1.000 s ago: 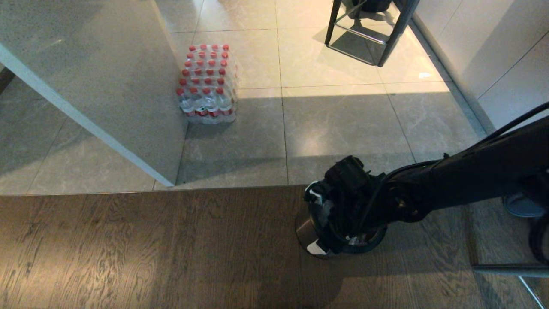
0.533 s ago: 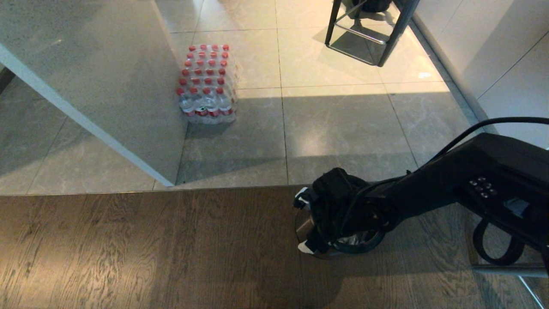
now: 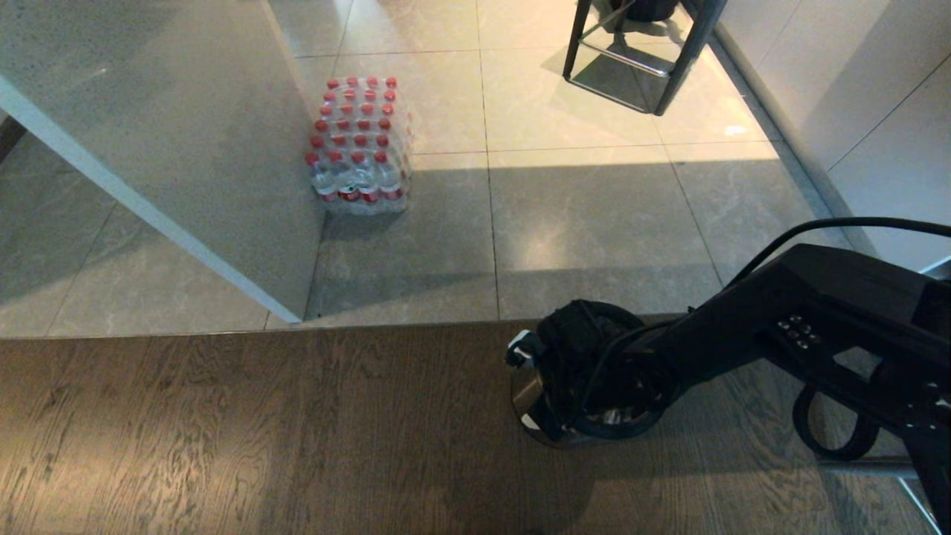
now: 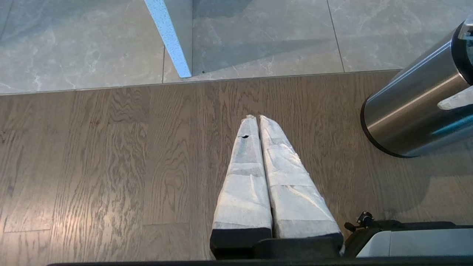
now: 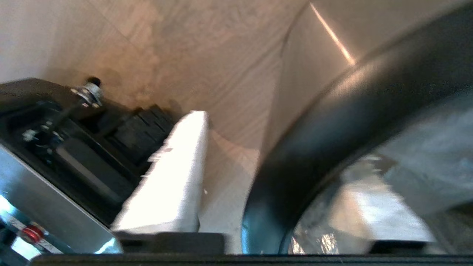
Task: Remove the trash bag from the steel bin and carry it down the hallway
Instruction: Place the outer trash can on the ground
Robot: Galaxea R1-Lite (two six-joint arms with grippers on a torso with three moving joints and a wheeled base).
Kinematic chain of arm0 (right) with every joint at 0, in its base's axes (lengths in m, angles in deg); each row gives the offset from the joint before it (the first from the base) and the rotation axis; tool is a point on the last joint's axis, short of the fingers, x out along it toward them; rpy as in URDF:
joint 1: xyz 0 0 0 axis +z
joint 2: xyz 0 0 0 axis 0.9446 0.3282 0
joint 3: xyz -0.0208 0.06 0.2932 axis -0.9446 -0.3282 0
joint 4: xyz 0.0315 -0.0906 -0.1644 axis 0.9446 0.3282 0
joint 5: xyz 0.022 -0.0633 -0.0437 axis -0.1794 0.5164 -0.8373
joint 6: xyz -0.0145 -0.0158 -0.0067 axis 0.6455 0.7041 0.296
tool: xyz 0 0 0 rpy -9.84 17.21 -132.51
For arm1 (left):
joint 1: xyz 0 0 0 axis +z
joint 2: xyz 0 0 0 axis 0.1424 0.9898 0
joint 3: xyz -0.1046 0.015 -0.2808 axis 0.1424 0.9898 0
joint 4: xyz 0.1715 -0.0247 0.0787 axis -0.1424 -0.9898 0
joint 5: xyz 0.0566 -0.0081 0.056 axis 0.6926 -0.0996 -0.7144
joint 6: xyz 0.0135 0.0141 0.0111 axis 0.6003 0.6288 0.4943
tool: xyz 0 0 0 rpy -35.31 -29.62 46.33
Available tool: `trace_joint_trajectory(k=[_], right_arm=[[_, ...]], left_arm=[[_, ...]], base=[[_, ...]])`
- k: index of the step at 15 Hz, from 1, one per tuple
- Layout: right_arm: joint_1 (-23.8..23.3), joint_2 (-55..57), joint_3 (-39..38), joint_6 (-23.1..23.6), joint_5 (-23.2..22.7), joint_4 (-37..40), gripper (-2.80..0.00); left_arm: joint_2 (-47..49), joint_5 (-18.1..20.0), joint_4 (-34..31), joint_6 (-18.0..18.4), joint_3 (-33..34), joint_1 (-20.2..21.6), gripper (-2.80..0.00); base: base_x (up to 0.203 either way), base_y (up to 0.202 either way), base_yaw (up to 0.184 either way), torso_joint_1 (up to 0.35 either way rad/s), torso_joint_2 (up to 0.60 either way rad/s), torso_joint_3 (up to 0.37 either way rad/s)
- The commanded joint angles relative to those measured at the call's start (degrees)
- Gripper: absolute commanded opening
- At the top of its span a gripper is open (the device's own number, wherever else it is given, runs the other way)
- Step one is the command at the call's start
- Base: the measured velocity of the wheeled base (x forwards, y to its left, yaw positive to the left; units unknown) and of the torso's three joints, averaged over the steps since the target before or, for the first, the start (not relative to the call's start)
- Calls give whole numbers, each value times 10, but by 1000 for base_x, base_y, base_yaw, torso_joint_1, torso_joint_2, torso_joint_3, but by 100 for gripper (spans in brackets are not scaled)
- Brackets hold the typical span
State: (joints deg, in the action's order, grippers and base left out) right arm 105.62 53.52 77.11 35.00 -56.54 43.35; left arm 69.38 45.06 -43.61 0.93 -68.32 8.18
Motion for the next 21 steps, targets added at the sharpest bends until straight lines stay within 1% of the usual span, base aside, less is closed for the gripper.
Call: trace_joint_trajectory(k=[1,6,11,15,18,21], right_arm=[[0,-12,-11,1,9,-1,-280],[0,-49,-42,3,12,-2,-280],[0,-83,-56,8,12,4,-280],[0,-105,-92,27,12,-1,-280],[-1,-123,-94,29,13,4,-280],[-2,-165,-98,30,13,10,-280]], left_arm=[[0,0,0,0,0,0,-280],[0,0,0,0,0,0,-280],[0,0,0,0,0,0,-280],[0,0,0,0,0,0,-280],[0,0,0,0,0,0,-280],[0,0,0,0,0,0,-280]], base=[[0,0,0,0,0,0],[0,0,0,0,0,0],[0,0,0,0,0,0],[0,0,0,0,0,0],[0,0,0,0,0,0],[0,0,0,0,0,0]])
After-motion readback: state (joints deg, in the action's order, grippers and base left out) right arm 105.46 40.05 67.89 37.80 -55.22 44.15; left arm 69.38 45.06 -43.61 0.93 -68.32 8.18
